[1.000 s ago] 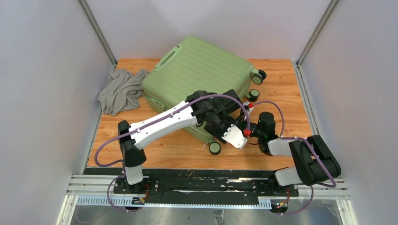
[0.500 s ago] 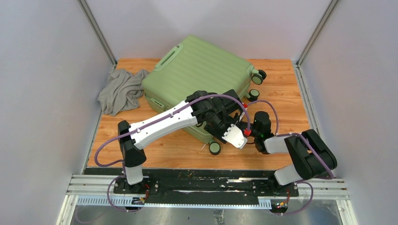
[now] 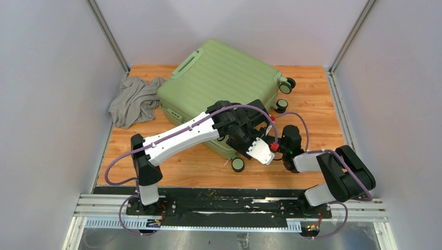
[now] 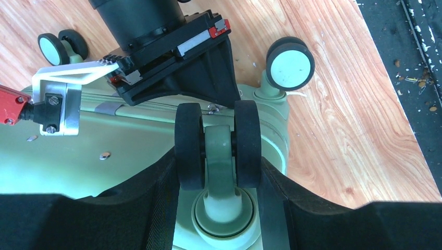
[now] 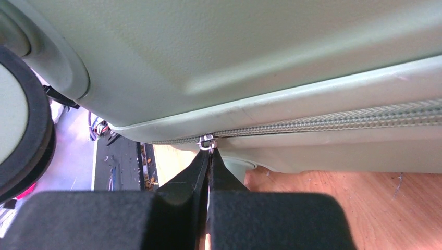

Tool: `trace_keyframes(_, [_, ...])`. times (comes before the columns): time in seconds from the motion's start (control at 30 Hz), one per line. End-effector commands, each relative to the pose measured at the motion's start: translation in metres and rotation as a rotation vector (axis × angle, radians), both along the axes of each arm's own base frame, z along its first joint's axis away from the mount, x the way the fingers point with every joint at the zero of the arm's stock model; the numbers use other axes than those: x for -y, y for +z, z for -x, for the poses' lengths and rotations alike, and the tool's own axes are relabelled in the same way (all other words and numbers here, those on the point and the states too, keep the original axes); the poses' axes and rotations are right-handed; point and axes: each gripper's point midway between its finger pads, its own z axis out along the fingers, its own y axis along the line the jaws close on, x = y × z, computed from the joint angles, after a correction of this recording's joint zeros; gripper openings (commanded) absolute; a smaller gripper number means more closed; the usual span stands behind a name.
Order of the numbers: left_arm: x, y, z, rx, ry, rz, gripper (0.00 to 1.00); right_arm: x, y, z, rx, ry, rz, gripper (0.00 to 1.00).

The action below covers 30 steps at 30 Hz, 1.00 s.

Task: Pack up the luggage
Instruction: Zip the luggage at the center of the board.

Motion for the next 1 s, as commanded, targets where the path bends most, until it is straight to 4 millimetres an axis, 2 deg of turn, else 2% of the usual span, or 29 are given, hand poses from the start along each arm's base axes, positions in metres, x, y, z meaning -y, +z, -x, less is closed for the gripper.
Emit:
trace_keyframes(0.0, [0.013, 0.054, -0.016, 0.138, -0.004, 0.145, 0.0, 0.001, 0.008, -0.004, 0.07, -0.057, -0.014, 0.0])
trace_keyframes(0.2, [0.018, 0.055, -0.021, 0.143, 0.021, 0.153, 0.0, -0.012, 0.007, 0.025, 0.115, -0.024, 0.002, 0.0])
trace_keyframes(0.3, [0.026, 0.062, -0.024, 0.141, 0.044, 0.184, 0.0, -0.022, 0.002, 0.042, 0.142, -0.004, 0.038, 0.0])
trace_keyframes(0.4, [0.035, 0.07, -0.026, 0.119, 0.073, 0.23, 0.0, -0.025, 0.001, 0.051, 0.168, -0.031, 0.045, 0.0])
trace_keyframes(0.63, [0.051, 0.082, -0.035, 0.052, 0.154, 0.317, 0.0, -0.024, 0.005, 0.053, 0.245, -0.131, 0.074, 0.0])
trace_keyframes(0.83, [0.067, 0.087, -0.047, 0.009, 0.23, 0.407, 0.0, -0.027, 0.004, 0.067, 0.316, -0.148, 0.12, 0.0])
trace_keyframes(0.97, [0.077, 0.083, -0.049, -0.015, 0.236, 0.429, 0.0, -0.032, 0.006, 0.067, 0.352, -0.132, 0.145, 0.0])
